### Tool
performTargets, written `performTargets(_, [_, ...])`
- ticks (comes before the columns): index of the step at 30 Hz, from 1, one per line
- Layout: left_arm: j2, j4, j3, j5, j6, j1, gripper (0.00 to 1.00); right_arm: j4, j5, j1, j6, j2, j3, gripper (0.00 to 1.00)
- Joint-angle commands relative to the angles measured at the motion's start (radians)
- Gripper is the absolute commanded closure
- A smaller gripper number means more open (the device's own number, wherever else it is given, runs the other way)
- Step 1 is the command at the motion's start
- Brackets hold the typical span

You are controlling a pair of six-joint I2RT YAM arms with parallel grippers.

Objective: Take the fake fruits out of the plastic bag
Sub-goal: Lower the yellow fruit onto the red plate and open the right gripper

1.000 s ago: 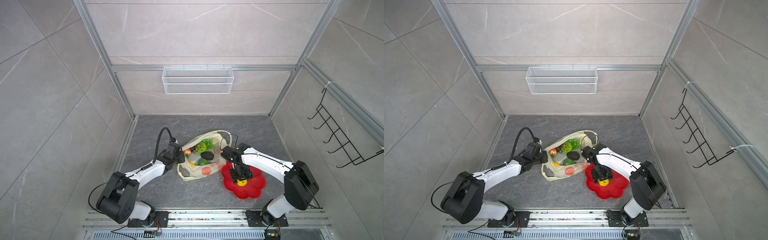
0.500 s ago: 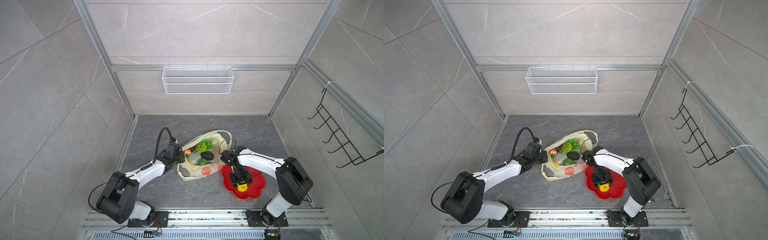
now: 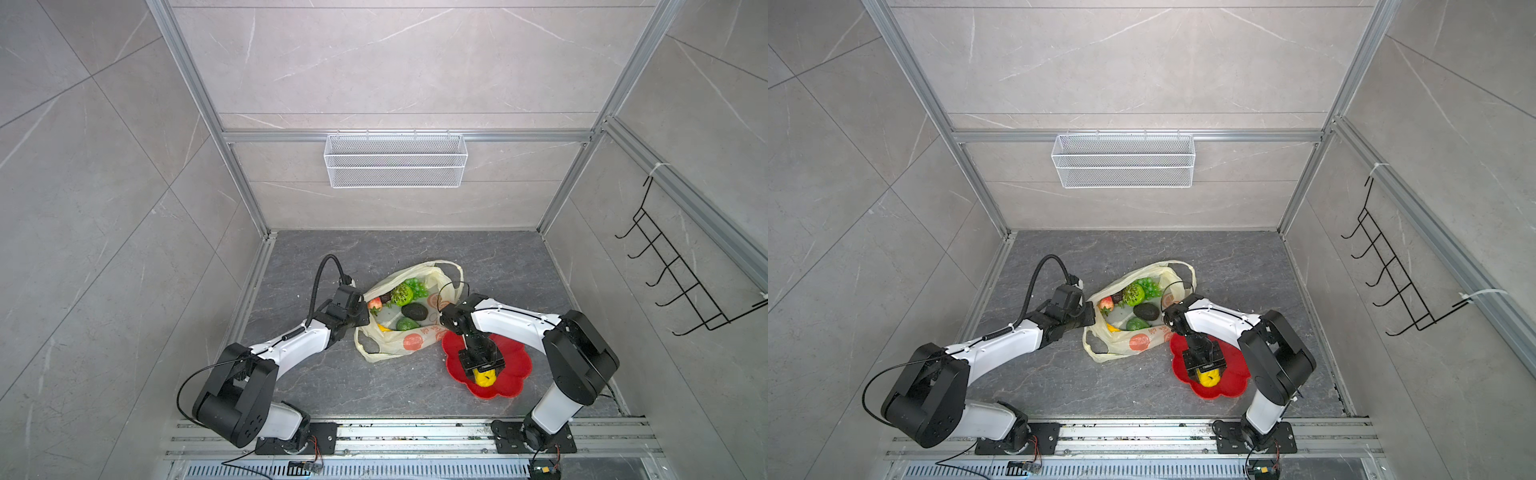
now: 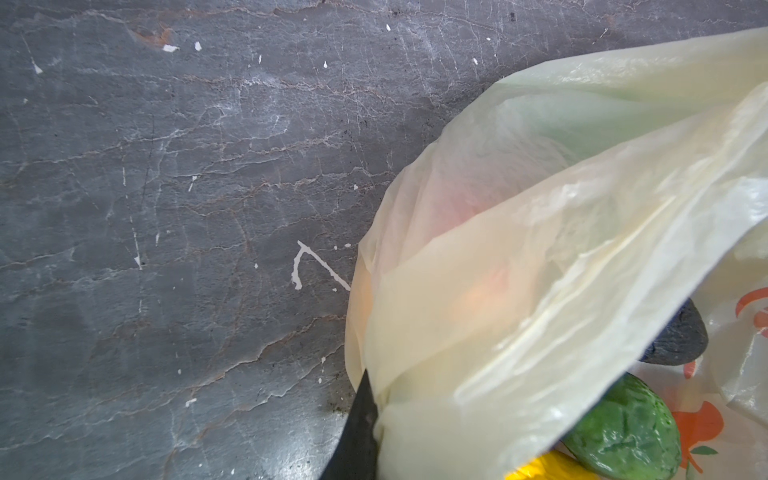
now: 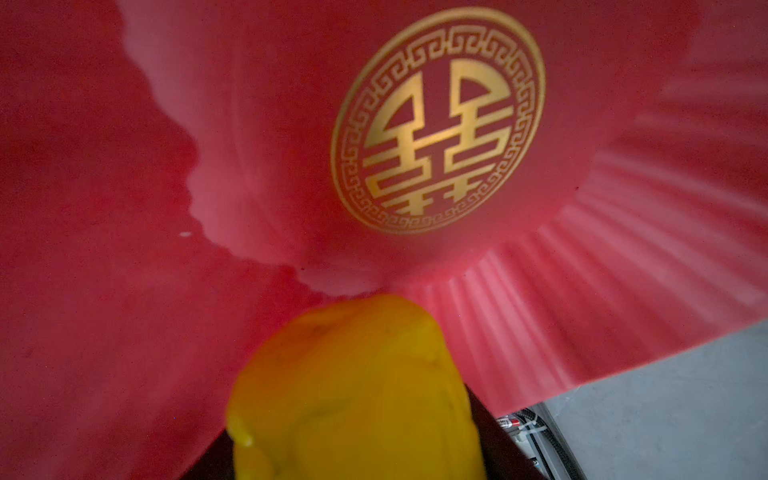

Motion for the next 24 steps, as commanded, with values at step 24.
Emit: performTargets(24, [-0.009,0.007,0.000,-0.009,0.012,0.007,0.92,-0.027,0.071,0.044,0.037,0.037,0.015,0.25])
